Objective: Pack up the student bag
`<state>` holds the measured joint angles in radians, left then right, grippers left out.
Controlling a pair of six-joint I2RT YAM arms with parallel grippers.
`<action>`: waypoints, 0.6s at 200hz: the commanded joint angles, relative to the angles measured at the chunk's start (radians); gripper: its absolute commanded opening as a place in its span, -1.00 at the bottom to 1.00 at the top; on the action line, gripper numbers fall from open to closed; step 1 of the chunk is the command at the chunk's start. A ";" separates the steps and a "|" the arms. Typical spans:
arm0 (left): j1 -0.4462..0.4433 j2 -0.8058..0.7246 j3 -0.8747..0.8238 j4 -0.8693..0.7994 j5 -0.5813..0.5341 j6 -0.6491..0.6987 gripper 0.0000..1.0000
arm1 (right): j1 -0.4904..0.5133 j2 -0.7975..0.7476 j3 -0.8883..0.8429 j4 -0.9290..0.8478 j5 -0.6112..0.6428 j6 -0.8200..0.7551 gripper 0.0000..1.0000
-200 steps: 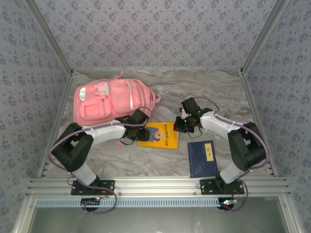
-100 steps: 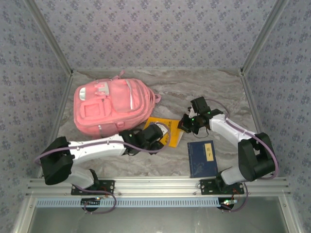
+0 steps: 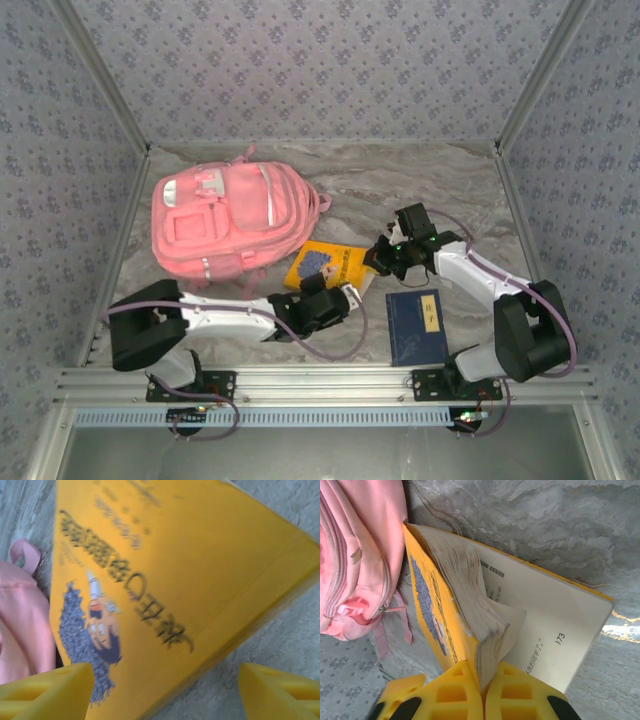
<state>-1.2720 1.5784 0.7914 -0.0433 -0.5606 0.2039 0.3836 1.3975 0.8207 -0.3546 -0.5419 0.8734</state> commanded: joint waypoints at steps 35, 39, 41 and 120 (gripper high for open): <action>-0.008 0.122 0.019 0.187 -0.200 0.114 0.44 | 0.003 -0.048 -0.043 0.082 -0.083 0.069 -1.00; -0.008 0.130 0.022 0.195 -0.213 0.120 0.43 | 0.004 -0.047 -0.046 0.087 -0.086 0.073 -1.00; -0.007 0.133 0.023 0.198 -0.218 0.123 0.42 | 0.004 -0.046 -0.048 0.090 -0.087 0.075 -1.00; 0.001 0.103 0.012 0.213 -0.267 0.163 -1.00 | -0.008 -0.091 -0.057 0.072 -0.079 0.090 -0.62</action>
<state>-1.2850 1.7195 0.7876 0.1677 -0.8265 0.4084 0.3782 1.3663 0.7593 -0.2276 -0.5674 0.9562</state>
